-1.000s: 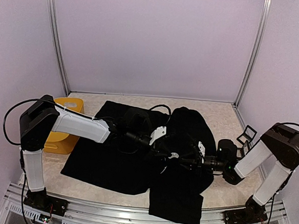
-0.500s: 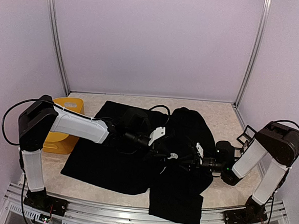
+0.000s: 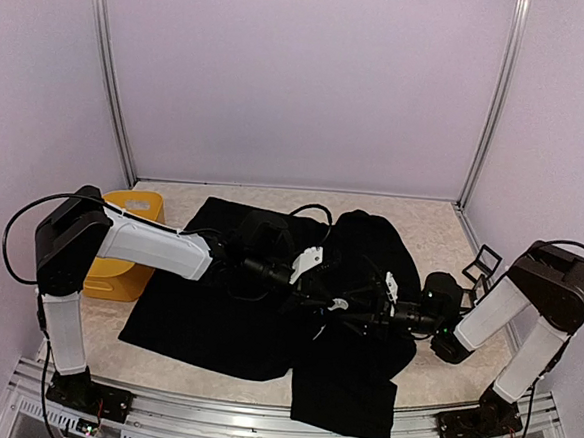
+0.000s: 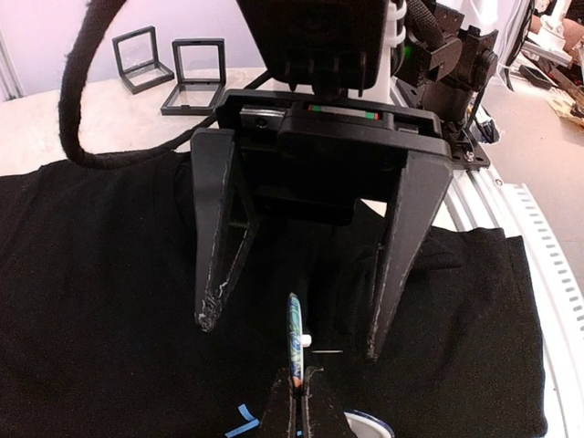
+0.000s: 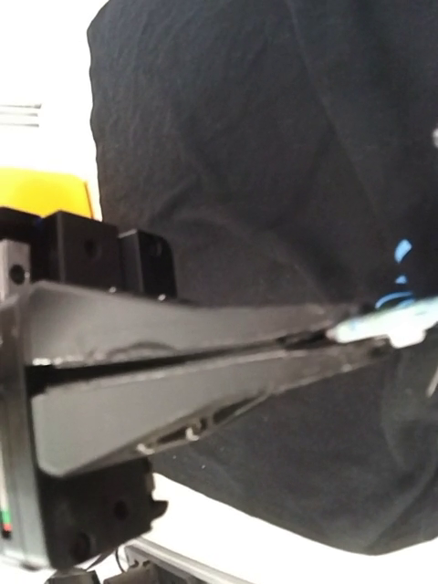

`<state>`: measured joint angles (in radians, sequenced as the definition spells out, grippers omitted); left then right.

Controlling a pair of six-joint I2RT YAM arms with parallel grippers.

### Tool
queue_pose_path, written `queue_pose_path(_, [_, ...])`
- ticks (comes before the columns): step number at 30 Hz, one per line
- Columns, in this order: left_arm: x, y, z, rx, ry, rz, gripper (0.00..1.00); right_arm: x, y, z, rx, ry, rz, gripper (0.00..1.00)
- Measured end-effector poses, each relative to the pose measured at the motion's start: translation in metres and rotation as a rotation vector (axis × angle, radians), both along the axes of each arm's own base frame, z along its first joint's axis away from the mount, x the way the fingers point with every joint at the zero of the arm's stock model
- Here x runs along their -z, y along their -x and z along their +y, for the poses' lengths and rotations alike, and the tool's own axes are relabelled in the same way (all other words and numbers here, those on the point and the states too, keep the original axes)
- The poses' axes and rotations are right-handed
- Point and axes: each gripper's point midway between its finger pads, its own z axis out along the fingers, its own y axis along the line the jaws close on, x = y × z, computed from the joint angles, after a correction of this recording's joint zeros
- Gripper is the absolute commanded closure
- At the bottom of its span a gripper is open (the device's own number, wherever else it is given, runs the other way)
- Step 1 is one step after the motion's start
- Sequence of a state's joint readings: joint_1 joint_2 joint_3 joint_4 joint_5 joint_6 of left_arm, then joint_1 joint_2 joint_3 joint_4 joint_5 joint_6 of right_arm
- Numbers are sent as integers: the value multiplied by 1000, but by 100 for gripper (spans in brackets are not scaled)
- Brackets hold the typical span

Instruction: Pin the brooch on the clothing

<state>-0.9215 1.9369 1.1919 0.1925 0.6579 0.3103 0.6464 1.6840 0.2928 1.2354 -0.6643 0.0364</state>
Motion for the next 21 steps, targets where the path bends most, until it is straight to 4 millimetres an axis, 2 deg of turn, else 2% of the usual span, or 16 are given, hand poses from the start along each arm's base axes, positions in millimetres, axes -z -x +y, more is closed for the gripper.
queue_pose_path(10, [-1,1,0,11,6,6,100,8,-5,2,13,18,-40,55])
queue_pose_path(21, [-1,-1,1,6,6,6,100,8,-13,7,26,-7,17,56])
